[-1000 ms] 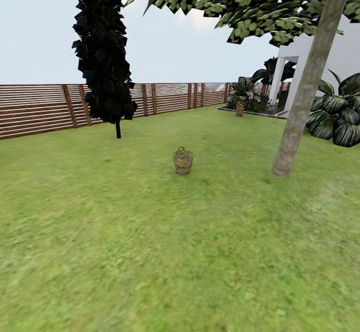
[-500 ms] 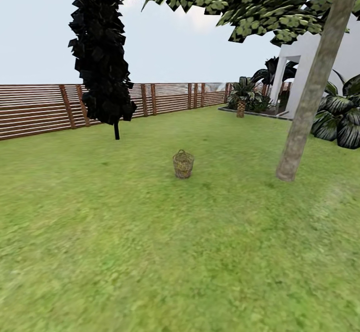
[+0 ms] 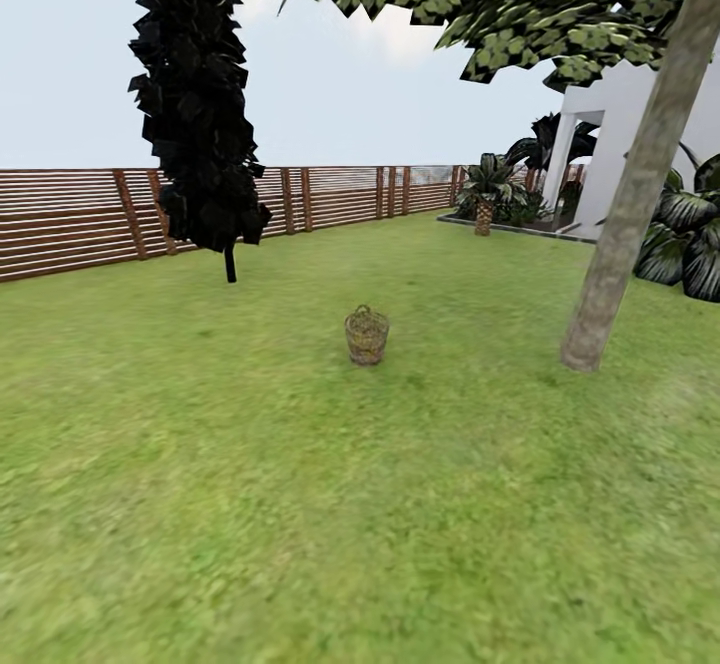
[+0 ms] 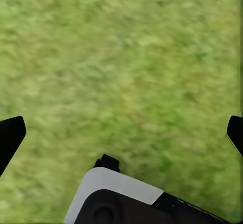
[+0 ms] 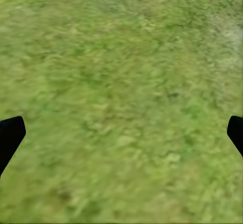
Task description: Take the three Easter eggs out of the wicker basket on the lawn in the garden, then place them on the lawn next to a single tree (choose any tree) so that all three eggs are next to the same tree and none are left in the basket.
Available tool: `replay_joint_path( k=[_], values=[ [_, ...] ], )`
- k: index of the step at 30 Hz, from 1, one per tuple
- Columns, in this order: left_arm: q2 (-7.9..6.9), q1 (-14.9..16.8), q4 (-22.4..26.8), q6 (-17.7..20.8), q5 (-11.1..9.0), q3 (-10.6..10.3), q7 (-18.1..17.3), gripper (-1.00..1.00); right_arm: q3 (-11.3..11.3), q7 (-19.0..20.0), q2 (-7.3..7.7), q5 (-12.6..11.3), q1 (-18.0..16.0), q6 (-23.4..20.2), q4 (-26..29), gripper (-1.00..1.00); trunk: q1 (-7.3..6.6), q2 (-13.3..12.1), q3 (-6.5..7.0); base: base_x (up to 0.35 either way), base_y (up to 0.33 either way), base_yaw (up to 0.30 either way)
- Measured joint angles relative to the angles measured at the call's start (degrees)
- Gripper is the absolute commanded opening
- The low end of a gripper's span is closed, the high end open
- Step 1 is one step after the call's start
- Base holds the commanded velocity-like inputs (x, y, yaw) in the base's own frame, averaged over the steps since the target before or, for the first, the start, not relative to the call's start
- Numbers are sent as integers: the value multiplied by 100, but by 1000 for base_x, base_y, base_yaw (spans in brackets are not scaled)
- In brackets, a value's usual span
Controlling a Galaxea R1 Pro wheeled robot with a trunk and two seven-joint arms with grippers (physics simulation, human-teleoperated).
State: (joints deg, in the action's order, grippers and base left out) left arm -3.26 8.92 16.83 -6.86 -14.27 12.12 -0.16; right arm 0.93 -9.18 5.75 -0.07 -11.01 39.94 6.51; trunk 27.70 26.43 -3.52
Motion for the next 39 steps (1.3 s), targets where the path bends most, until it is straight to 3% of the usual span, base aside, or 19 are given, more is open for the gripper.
replay_joint_path(
  k=[39],
  values=[
    [2, 0, -9, 0, -2, 3, 0, 100, 3, 0, -3, -2, -1, -38, -31, 100, 0, 0, 0, 335, 0, 0]
  ],
)
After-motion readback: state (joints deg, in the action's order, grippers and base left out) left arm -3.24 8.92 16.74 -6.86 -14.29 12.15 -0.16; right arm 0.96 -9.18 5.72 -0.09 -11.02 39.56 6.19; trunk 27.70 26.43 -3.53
